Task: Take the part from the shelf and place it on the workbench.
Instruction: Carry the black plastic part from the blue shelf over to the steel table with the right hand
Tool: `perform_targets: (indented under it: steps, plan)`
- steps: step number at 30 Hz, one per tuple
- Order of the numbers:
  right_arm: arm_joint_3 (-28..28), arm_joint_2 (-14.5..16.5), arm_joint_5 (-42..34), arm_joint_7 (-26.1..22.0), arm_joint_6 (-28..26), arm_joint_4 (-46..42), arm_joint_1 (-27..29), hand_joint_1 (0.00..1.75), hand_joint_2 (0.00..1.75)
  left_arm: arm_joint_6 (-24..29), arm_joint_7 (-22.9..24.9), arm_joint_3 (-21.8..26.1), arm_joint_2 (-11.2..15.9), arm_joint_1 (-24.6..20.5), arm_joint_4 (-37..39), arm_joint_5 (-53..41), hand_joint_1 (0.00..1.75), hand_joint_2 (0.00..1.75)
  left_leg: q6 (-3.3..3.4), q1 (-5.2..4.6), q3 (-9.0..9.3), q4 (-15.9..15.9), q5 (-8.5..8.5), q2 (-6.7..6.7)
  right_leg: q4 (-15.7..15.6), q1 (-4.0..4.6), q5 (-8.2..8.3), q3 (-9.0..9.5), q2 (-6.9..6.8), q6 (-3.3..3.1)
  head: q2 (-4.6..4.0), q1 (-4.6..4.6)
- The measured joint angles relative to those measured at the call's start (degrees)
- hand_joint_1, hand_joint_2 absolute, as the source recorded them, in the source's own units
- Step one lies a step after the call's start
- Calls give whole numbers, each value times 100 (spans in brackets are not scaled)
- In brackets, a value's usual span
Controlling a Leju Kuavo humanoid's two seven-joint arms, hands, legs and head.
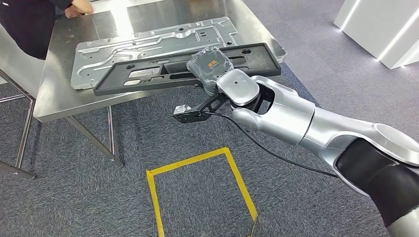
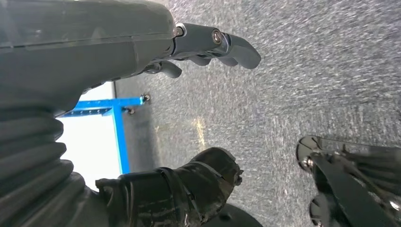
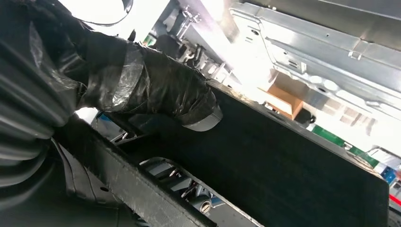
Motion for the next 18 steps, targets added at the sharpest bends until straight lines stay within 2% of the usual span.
perform_targets:
  steps: [1,3,4,5,6,7,9,10,12,14,15,16,18]
  plan:
    - [5,11,11,-2,8,8,7,175,175,-3,1,0,0,6,0,2,0,175,15,0,23,-153,174,7,0,4,-25,34,-19,2,0,0]
    - [10,30,34,-2,17,26,2,175,175,-9,7,-1,0,13,0,5,0,175,75,-22,309,-897,622,107,-5,12,-77,112,-59,20,1,2]
    - [10,33,42,-2,18,33,-7,175,175,-11,9,0,1,10,0,7,0,175,110,-57,463,-1245,755,179,-8,24,-101,140,-79,39,1,2]
    - [10,35,46,-2,18,40,-14,175,175,-14,10,1,1,2,0,8,0,175,142,-90,563,-1463,811,239,-18,34,-118,157,-103,64,0,4]
    - [10,35,49,-5,17,46,-17,175,175,-16,10,1,2,-6,0,10,0,175,166,-120,605,-1553,797,265,-33,42,-130,168,-130,92,0,4]
    - [10,36,47,-14,17,51,-17,175,175,-19,10,2,2,-10,0,13,0,175,186,-137,617,-1579,786,239,-52,52,-138,181,-160,119,-1,4]
    - [10,39,33,-39,15,59,-15,175,175,-24,10,2,2,-4,0,17,0,175,232,-99,661,-1650,805,180,-36,59,-183,186,-177,174,0,14]
    - [10,40,25,-51,15,62,-22,175,175,-25,11,2,2,4,0,20,0,175,259,-80,696,-1692,814,165,87,64,-255,134,-143,194,0,25]
    - [10,40,11,-62,16,71,-33,175,175,-26,11,2,2,12,0,23,0,175,312,-63,751,-1735,808,148,687,65,-524,-172,-36,216,-1,41]
    - [13,40,3,-77,16,79,-9,175,175,-26,9,2,3,3,0,23,0,175,356,-65,773,-1726,775,122,1385,61,-738,-595,8,228,-1,42]
    - [15,40,1,-84,17,84,17,175,175,-26,5,2,4,0,0,23,0,175,362,-65,788,-1718,753,101,1522,56,-704,-720,11,235,0,42]
    - [18,40,0,-89,17,90,38,175,175,-26,1,2,4,-3,0,22,0,175,358,-63,805,-1703,727,78,1452,48,-562,-747,11,240,0,42]
    - [20,40,0,-89,16,103,45,175,175,-27,-8,2,3,1,0,22,0,175,321,-56,831,-1637,647,33,798,28,-98,-544,10,237,1,45]
